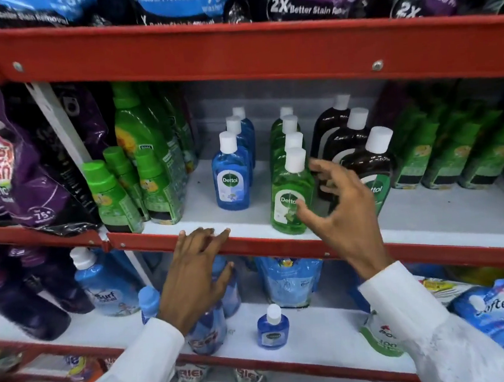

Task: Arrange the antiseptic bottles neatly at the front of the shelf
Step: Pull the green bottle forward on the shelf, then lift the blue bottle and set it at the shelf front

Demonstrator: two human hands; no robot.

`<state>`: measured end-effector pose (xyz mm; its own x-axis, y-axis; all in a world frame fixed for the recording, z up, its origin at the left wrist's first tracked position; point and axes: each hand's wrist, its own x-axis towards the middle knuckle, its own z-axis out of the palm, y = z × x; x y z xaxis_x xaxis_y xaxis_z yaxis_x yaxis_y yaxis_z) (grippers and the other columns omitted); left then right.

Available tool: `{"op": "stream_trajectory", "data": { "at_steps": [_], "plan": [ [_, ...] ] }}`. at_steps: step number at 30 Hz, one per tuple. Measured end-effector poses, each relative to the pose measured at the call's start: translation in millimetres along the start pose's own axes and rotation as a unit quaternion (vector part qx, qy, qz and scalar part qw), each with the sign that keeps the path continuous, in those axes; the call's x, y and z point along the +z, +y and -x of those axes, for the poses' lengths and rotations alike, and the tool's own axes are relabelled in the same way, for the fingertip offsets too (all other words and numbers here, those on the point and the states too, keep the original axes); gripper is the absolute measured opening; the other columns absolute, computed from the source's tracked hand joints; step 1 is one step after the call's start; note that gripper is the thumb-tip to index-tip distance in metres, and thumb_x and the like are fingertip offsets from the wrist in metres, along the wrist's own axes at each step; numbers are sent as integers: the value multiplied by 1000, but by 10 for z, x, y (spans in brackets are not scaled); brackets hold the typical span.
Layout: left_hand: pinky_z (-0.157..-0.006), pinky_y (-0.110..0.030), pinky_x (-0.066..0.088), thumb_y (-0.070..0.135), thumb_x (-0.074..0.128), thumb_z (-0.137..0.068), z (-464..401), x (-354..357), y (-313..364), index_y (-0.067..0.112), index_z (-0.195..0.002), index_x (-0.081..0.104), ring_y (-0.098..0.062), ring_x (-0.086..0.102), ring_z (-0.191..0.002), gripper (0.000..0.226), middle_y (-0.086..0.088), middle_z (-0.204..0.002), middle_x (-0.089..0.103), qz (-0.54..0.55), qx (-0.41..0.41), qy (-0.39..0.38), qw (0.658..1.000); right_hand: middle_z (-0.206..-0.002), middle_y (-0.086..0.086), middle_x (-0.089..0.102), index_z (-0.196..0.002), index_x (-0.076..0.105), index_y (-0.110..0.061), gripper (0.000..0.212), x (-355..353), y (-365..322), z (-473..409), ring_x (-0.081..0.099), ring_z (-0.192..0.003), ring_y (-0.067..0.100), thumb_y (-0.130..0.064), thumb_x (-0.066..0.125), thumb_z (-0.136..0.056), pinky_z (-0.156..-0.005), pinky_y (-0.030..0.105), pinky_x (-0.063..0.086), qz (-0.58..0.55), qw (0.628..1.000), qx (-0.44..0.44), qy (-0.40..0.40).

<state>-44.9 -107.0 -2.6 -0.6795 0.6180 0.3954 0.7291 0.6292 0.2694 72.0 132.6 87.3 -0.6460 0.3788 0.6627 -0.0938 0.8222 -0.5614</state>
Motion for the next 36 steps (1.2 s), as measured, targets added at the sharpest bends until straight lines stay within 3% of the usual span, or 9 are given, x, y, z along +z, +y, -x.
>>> {"op": "stream_trajectory", "data": {
  "at_steps": [3, 7, 10, 12, 17, 24, 26, 30, 36],
  "plan": [
    [-126, -50, 17, 34, 64, -85, 37, -35, -101, 28, -147, 40, -28, 39, -138, 67, -6, -136, 51, -13, -11, -11, 1000, -102, -17, 59, -114, 67, -19, 33, 67, 115, 477, 55, -89, 1, -17, 71, -81, -78, 12, 42, -22, 994, -97, 32],
    [-124, -54, 19, 30, 64, -83, 42, -40, -127, 29, -144, 44, -27, 42, -133, 64, -3, -131, 53, 17, -10, -19, 1000, -109, -12, 65, -118, 65, -26, 44, 424, 511, 1069, 56, -89, -2, -21, 73, -76, -79, 20, 49, -33, 974, 19, -223],
    [-122, -55, 21, 31, 63, -83, 36, -19, -123, 28, -142, 45, -28, 43, -131, 62, -4, -129, 53, 18, -14, -20, 1000, -130, -11, 58, -135, 55, -24, 75, 767, 822, 1365, 55, -115, 7, -36, 85, -67, -102, 25, 45, 28, 882, 127, -454],
    [-122, -55, 22, 29, 65, -83, 66, 0, -131, 28, -144, 43, -28, 40, -134, 65, -5, -133, 52, 16, -15, -23, 999, -123, -9, 65, -124, 59, -26, 69, 971, 918, 1498, 61, -110, 13, -38, 88, -63, -97, 31, 49, 24, 861, 150, -486],
    [-125, -56, 14, 25, 66, -83, 94, -33, -115, 31, -146, 41, -29, 34, -143, 68, -5, -142, 51, 12, -23, -25, 999, -93, -2, 75, -96, 71, -20, 35, 1194, 989, 1578, 67, -84, 17, -23, 85, -64, -80, 41, 57, 12, 884, 163, -438],
    [-126, -55, 8, 32, 68, -81, 113, -189, -325, 33, -146, 39, -25, 35, -144, 71, -3, -145, 49, -32, -39, -21, 998, -76, -21, 70, -86, 66, -42, 34, 859, 531, 1259, 64, -71, 4, -42, 80, -55, -63, 23, 53, -16, 944, 126, -306],
    [-125, -57, 12, 29, 70, -80, 149, -234, -452, 31, -143, 44, -26, 40, -140, 69, -3, -138, 52, -37, -52, -10, 998, -75, -27, 68, -86, 67, -46, 35, 690, 230, 1007, 60, -65, -2, -39, 81, -55, -59, 17, 47, -58, 963, 95, -244],
    [-125, -54, 14, 20, 69, -78, 158, -224, -517, 27, -139, 49, -29, 40, -139, 65, -3, -137, 54, -6, -51, -7, 999, -80, -21, 73, -97, 74, -28, 42, 459, -369, 451, 60, -61, -4, -37, 83, -57, -56, 13, 48, -128, 978, 75, -143],
    [-125, -53, 20, 19, 68, -78, 171, -191, -512, 26, -139, 49, -31, 38, -141, 64, -3, -136, 54, 16, -53, 1, 998, -84, -14, 78, -103, 75, -25, 42, 551, -822, -202, 71, -73, 0, -31, 80, -61, -67, 23, 58, -123, 987, 60, -83]
  ]
}}
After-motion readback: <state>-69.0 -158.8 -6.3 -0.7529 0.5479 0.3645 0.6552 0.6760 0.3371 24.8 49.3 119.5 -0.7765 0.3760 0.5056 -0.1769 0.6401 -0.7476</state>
